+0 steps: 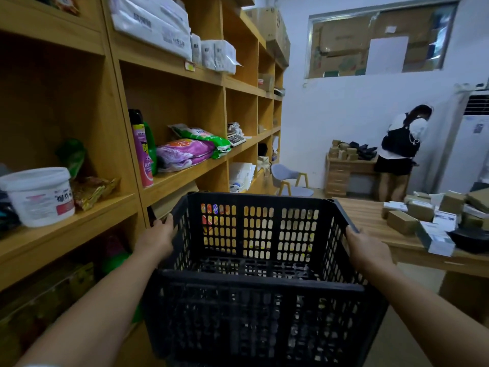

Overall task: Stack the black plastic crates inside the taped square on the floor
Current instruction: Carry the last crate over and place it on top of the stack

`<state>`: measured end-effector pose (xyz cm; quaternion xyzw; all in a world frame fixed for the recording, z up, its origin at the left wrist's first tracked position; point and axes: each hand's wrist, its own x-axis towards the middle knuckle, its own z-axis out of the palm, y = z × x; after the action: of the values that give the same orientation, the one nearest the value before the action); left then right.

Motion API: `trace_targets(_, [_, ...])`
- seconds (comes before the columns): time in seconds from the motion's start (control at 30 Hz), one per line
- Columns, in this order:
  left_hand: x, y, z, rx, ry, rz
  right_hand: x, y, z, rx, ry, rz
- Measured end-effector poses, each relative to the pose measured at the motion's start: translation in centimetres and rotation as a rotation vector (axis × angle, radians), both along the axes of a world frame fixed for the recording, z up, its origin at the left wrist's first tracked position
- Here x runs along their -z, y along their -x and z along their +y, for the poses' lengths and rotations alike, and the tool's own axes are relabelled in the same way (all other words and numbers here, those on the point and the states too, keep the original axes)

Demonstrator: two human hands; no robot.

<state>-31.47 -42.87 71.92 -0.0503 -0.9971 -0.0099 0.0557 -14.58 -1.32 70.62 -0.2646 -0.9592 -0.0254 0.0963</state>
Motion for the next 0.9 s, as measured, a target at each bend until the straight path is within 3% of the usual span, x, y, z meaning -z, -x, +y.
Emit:
trace_targets(0.5, [1.4, 13.6, -2.9, 0.216, -0.037, -0.111, 0.4, 5.4, -6.6, 0.192, 0.085, 0.015])
trace_targets(0.9, [1.9, 15.1, -2.3, 0.261, -0.005, -0.069, -1.2, 4.4, -9.3, 0.352, 0.206, 0.077])
